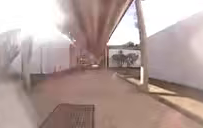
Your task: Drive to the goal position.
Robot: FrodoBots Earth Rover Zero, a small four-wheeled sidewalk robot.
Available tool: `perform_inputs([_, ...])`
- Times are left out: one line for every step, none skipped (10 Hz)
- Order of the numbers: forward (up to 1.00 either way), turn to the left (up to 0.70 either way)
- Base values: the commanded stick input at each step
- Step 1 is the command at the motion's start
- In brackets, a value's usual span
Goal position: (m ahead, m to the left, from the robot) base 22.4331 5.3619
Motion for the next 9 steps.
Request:
perform_inputs([0.5,0.0])
perform_inputs([0.5,0.0])
perform_inputs([0.5,0.0])
perform_inputs([0.5,0.0])
perform_inputs([0.5,0.0])
perform_inputs([0.5,0.0])
perform_inputs([0.5,0.0])
perform_inputs([0.5,0.0])
perform_inputs([0.5,0.0])
